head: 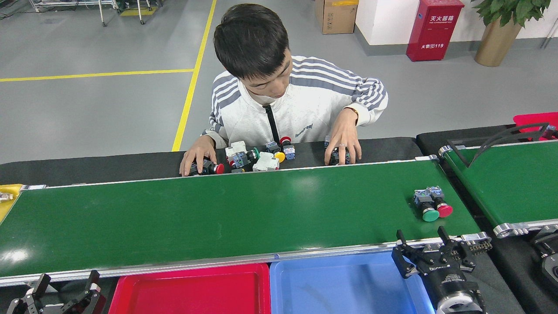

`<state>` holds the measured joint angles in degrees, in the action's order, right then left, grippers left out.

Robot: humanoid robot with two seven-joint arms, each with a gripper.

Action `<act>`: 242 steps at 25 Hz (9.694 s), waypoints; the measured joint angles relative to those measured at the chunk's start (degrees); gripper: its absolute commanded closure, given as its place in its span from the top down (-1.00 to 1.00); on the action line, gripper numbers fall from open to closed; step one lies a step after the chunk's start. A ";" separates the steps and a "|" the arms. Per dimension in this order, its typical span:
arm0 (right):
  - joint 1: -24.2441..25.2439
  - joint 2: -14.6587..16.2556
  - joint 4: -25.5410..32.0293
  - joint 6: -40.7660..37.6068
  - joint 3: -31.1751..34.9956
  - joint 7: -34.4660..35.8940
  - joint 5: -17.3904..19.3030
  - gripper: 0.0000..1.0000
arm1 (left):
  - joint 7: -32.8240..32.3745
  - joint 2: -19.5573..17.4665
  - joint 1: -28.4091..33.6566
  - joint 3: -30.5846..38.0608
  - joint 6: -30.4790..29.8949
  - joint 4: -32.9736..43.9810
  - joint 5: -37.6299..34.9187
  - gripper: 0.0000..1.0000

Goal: Pick switch part from conveyor to tray

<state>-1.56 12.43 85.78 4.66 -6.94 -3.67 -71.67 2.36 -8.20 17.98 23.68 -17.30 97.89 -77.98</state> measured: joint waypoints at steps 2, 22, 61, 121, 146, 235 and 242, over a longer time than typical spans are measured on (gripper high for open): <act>-1.83 -0.10 -1.81 0.00 0.00 -0.77 0.00 0.99 | 0.00 0.00 0.03 -0.01 -0.01 0.00 -0.01 1.00; -15.14 -7.39 -18.05 -0.49 -0.35 -2.73 0.09 0.99 | 0.01 -0.08 -0.71 -0.44 -0.08 -1.93 -0.13 1.00; -13.15 -17.95 -10.78 -39.09 -22.38 0.21 0.71 0.86 | 0.02 -0.24 -0.79 -0.65 -0.25 -1.96 -0.04 1.00; -17.33 -16.96 -22.10 11.76 -12.57 2.58 -3.83 -0.90 | -0.21 -0.13 -1.75 -0.66 -3.28 -0.91 -0.32 1.00; -4.66 -13.45 -2.05 -28.19 -22.93 4.29 -3.50 0.98 | -0.22 -0.23 -1.18 -0.66 -3.54 -1.35 -1.00 1.00; -7.95 -6.93 -9.32 -29.39 3.37 3.67 -4.32 1.00 | -0.27 -1.70 -0.32 -0.44 -3.28 -3.25 -1.67 1.00; -8.99 -6.73 -12.35 -41.76 3.36 -2.61 -2.78 1.00 | -0.28 -1.84 -0.32 -0.44 -3.28 -3.24 -1.67 1.00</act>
<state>-10.54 5.69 73.43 -37.10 -3.58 -6.28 -74.45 2.09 -10.05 17.66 23.25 -20.58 94.65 -79.65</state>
